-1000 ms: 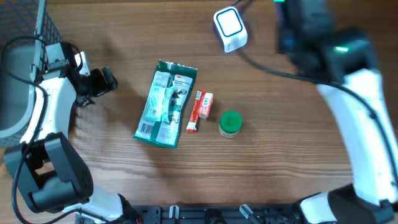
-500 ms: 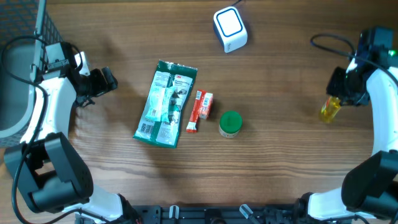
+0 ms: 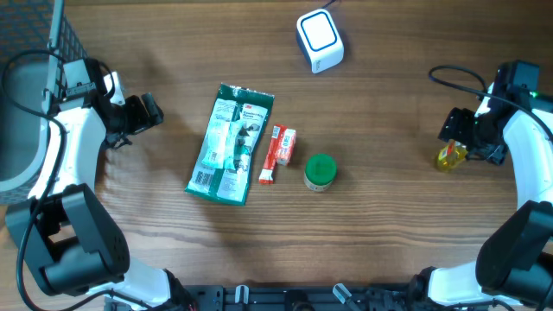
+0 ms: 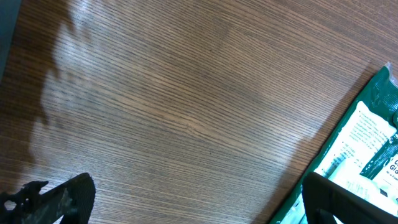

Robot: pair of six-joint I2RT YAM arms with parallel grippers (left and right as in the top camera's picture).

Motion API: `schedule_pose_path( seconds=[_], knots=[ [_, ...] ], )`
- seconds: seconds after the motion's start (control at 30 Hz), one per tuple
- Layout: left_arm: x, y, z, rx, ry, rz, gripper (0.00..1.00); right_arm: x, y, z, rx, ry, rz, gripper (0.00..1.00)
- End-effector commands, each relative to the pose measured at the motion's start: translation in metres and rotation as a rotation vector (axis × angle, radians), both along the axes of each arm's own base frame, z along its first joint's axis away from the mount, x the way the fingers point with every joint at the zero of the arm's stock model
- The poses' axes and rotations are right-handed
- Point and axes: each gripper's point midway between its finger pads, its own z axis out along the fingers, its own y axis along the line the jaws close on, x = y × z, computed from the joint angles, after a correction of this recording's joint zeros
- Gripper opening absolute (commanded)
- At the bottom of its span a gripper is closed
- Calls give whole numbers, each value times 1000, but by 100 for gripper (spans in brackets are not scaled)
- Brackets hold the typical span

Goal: Scan the item barcode

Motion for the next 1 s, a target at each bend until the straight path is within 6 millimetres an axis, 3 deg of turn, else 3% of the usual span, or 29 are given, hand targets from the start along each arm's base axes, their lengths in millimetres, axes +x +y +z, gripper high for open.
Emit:
schedule_pose_path(
  seconds=[0.0, 0.07, 0.2, 0.27, 0.33, 0.57, 0.7, 0.87, 0.97],
  knots=[
    [-4, 1, -6, -10, 16, -1, 100, -4, -7, 0, -39, 13, -10, 87],
    [-4, 1, -6, -10, 16, -1, 100, 2, -20, 20, -106, -2, -23, 87],
    [-4, 1, -6, -10, 16, -1, 100, 22, -28, 86, -152, -94, -27, 90],
    [-4, 1, -6, -10, 16, -1, 100, 29, -22, 112, -137, -139, -12, 91],
    [-4, 1, -6, -10, 16, -1, 100, 36, 2, 129, -61, -184, 56, 99],
    [-4, 1, -6, -10, 16, -1, 100, 33, 116, 129, 239, -176, 325, 100],
    [-4, 1, -6, -10, 16, -1, 100, 25, 168, 123, 301, -136, 371, 100],
    [-4, 1, -6, -10, 16, -1, 100, -2, 227, 103, 335, -35, 448, 100],
    [-4, 1, -6, -10, 16, -1, 100, -14, 244, 96, 339, 1, 485, 100]
  ],
)
